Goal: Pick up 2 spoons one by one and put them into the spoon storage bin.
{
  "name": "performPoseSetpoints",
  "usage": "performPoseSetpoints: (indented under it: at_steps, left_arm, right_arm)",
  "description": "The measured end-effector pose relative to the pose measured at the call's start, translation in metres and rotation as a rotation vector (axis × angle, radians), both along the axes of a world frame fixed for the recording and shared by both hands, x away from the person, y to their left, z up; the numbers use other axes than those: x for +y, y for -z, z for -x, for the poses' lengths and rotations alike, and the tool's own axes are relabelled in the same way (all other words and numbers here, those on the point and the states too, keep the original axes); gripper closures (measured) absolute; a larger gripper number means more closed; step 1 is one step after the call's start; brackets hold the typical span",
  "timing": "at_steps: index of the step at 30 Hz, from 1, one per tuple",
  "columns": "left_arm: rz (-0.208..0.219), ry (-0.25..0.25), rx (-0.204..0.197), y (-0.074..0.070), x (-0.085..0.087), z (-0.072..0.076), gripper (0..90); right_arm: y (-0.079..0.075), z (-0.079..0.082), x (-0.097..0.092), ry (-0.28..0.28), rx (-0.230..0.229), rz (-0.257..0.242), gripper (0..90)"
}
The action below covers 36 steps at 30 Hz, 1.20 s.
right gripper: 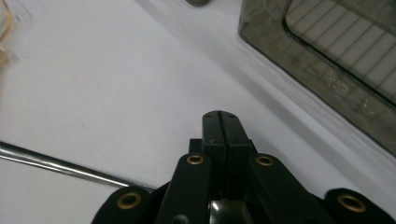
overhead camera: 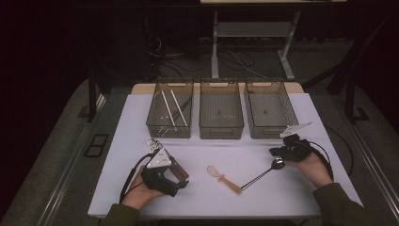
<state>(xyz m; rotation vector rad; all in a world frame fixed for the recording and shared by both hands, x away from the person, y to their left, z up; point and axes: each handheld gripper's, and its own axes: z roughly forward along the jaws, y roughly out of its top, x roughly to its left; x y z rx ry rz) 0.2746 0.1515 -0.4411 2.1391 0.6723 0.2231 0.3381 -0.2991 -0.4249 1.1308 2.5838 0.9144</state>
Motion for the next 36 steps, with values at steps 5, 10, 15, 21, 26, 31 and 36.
performPoseSetpoints:
  at_steps: [5,10,15,21,26,31,36]
  left_arm:
    - [-0.002,-0.001,0.0,0.0001,-0.0003,0.0,0.0]
    - [-0.004,0.001,0.001,0.0002,-0.0003,0.0,0.0]
    - [-0.002,-0.001,0.001,0.0002,-0.0002,0.0,0.0]
    - [-0.004,-0.001,0.0,0.0001,-0.0002,0.0,0.0]
    - [-0.003,-0.002,-0.001,0.0,-0.0002,0.0001,0.0]
    - [-0.005,0.0,-0.002,-0.0002,0.0,0.0002,0.0]
    - [-0.004,0.001,-0.002,-0.0002,-0.0002,0.0004,0.0]
  right_arm:
    - [0.0049,-0.0018,-0.0013,0.003,0.021,0.018,89.8]
    - [0.0078,-0.0029,-0.0002,0.0,0.033,0.039,89.7]
    - [0.0097,-0.0035,0.0008,0.002,0.042,0.057,89.7]
    - [0.0101,-0.0037,-0.0003,0.006,0.048,0.063,89.8]
    - [0.0103,-0.0029,-0.0017,0.013,0.054,0.07,89.8]
    - [0.0099,-0.0021,-0.0031,0.014,0.057,0.074,89.8]
    - [0.0102,-0.0012,-0.0044,0.017,0.06,0.078,89.8]
